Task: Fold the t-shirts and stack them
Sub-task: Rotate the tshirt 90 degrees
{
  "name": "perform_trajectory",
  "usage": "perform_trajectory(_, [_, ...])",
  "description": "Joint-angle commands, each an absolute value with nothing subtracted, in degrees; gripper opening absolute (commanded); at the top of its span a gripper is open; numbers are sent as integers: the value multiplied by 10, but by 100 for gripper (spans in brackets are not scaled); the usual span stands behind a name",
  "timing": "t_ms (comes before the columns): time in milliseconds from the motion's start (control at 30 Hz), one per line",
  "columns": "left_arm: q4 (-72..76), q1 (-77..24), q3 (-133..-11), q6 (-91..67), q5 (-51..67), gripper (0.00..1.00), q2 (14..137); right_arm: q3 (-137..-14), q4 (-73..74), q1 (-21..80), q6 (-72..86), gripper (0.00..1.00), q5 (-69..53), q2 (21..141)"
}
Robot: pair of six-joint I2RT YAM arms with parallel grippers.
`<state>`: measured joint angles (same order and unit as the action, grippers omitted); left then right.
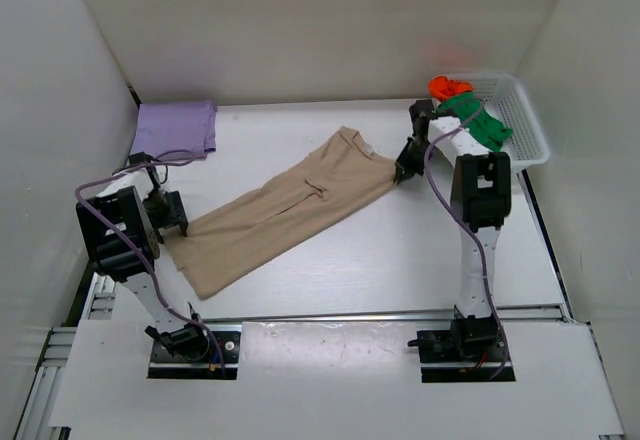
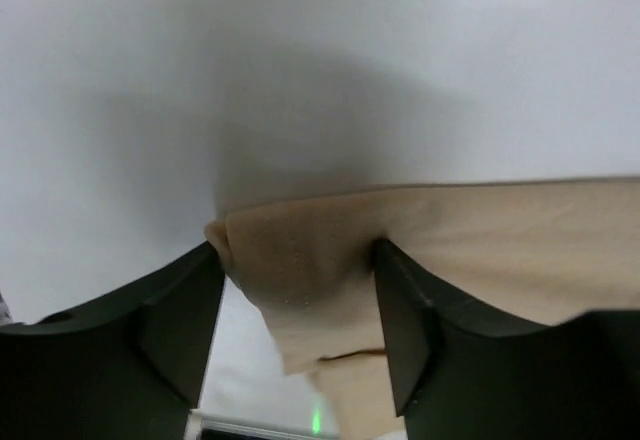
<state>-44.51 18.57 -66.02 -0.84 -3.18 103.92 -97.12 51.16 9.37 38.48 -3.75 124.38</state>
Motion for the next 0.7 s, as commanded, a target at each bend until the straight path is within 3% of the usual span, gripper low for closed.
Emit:
perform_trajectory(0, [-546, 186, -671, 0, 5, 72, 1022, -1160, 576, 89, 394, 0, -2, 1366])
perform_trajectory(33, [-566, 186, -686, 0, 17, 74, 1022, -1278, 577, 89, 394, 0, -23, 1396])
perform_trajectory(100, [-619, 186, -724, 0, 50, 77, 1017, -1344, 530, 89, 424, 0, -41, 1452])
perform_trajectory(233, [-667, 186, -750, 0, 70, 78, 1006, -1281, 315, 84, 522, 0, -58, 1440])
perform_trajectory(433, [-679, 186, -750, 0, 70, 83, 1000, -1383, 90, 89, 661, 5, -70, 1537])
perform_trajectory(500, [-679, 186, -737, 0, 70, 83, 1000, -1383, 35, 89, 691, 15, -70, 1548])
perform_trajectory(600, [-679, 186, -723, 0, 70, 85, 1000, -1392, 16, 89, 681, 44, -70, 1541])
perform_trajectory(667, [-679, 186, -723, 0, 76, 85, 1000, -1328, 28, 89, 650, 53, -83, 1510])
